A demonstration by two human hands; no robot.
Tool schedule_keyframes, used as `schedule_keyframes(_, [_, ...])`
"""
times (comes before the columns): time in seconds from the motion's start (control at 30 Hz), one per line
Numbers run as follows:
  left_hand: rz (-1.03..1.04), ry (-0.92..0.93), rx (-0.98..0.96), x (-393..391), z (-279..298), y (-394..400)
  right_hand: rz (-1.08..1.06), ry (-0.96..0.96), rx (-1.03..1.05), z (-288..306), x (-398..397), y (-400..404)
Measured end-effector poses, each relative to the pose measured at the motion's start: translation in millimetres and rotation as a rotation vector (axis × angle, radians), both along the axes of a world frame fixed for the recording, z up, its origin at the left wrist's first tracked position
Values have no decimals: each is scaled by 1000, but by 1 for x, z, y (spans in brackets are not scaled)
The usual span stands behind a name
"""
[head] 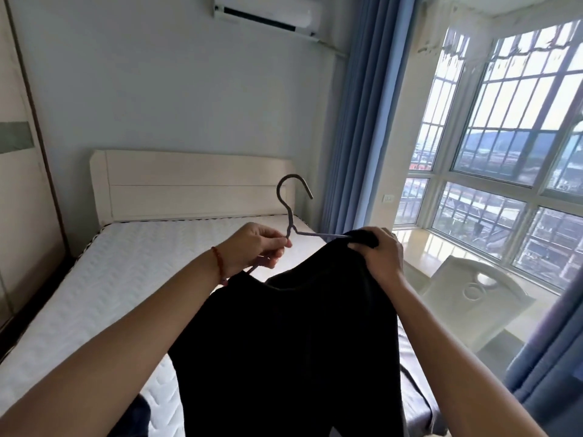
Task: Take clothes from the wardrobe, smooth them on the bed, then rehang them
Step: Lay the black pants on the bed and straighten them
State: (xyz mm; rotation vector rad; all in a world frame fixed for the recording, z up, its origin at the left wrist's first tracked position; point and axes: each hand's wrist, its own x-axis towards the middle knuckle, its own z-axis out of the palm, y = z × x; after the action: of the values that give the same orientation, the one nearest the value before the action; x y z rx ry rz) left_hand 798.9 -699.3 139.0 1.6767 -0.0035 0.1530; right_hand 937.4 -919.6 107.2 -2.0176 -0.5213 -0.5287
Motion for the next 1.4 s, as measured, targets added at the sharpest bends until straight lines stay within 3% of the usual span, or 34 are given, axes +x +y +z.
schedule_keyframes(0.17, [148,80,-276,60,13,3,-108,67,98,18,25,36])
schedule_keyframes(0.23, [214,101,-355,81,21,5,-28,61,115,28,22,54])
schedule_keyframes(0.33, [281,108,-503,109,35,7,116,38,-36,35,16,78])
schedule_keyframes(0.47, [399,-10,-643,140,53,12,246,100,-147,38,20,95])
schedule_keyframes(0.67, [563,-218,-655,164,81,17,451,216,-132,60,39,104])
schedule_keyframes(0.9, [678,-458,-478,182,111,8,402,33,-127,109,76,89])
schedule_keyframes(1.03, [783,-543,-335,186,115,1,282,-127,-199,116,94,90])
schedule_keyframes(1.13, [819,-567,-150,177,112,1,238,-207,-132,111,107,96])
schedule_keyframes(1.2, [899,-567,148,162,106,11,229,-208,-61,110,115,99])
schedule_keyframes(1.3, [1266,-608,820,123,89,43,247,-199,-19,106,127,100])
schedule_keyframes(1.33, [1383,-607,970,107,83,57,256,-198,-6,105,131,100])
schedule_keyframes(1.4, [1511,-501,1079,78,65,87,275,-192,51,104,139,100])
